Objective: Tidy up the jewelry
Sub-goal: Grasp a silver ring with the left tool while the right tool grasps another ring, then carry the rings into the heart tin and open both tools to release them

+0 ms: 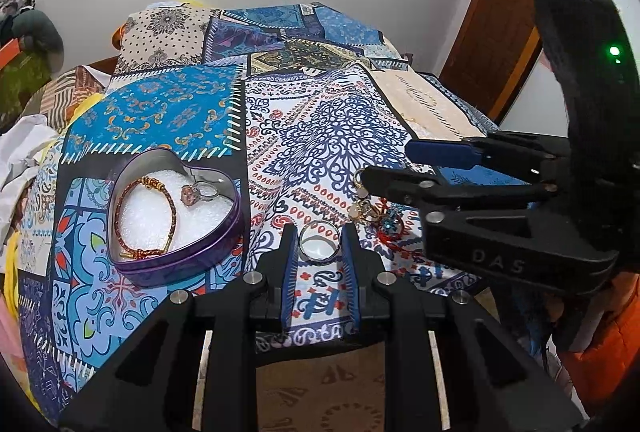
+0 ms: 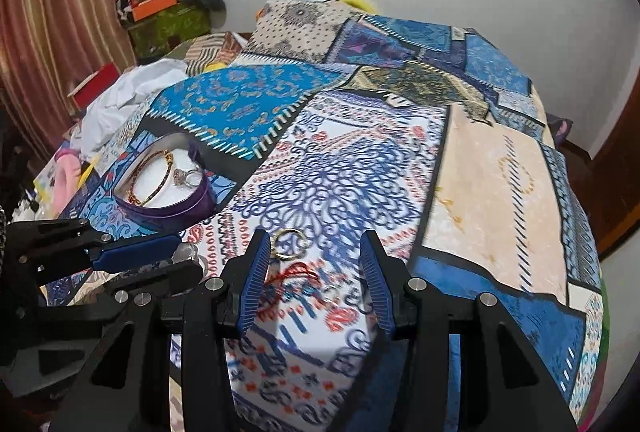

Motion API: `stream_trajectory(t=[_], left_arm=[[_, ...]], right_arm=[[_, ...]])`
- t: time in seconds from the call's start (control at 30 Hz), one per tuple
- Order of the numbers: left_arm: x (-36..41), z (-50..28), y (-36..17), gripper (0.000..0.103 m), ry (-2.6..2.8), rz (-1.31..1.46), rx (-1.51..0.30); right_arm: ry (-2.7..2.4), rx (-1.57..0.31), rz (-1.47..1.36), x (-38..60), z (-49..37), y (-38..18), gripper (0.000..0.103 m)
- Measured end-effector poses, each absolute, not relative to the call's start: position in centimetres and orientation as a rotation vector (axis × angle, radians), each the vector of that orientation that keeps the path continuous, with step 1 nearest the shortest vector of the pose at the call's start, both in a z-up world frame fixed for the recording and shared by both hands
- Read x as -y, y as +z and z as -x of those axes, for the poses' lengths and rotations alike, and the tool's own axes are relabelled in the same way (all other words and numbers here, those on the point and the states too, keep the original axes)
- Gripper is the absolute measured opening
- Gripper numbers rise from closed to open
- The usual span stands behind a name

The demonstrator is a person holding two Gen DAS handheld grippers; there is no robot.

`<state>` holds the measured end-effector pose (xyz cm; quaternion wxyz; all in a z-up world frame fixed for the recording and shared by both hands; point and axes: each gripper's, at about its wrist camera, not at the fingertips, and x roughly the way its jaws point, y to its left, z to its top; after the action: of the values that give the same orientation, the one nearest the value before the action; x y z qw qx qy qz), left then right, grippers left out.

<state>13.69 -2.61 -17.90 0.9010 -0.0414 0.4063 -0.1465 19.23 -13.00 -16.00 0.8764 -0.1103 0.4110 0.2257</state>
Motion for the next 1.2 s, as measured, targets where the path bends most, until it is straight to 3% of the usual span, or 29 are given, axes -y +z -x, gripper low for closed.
stream_trajectory(t=[0.13, 0.37, 1.2], left_arm=[[2.4, -13.8, -18.1, 0.021, -0.303, 0.096, -0.841], [2.2, -13.6, -17.8, 0.021, -0.305, 0.101, -0.834], [-2.4, -11.1, -11.9, 0.021, -0.186, 0.101, -0.675]], right_arm=[[0.479, -0.894, 0.241, 12.7, -19.7, -16.7, 0.043], [0.477, -0.92, 0.251, 12.7, -20.0, -17.5, 0.023], [0.496, -0.712, 0.169, 11.3, -16.9, -10.2, 0.023]])
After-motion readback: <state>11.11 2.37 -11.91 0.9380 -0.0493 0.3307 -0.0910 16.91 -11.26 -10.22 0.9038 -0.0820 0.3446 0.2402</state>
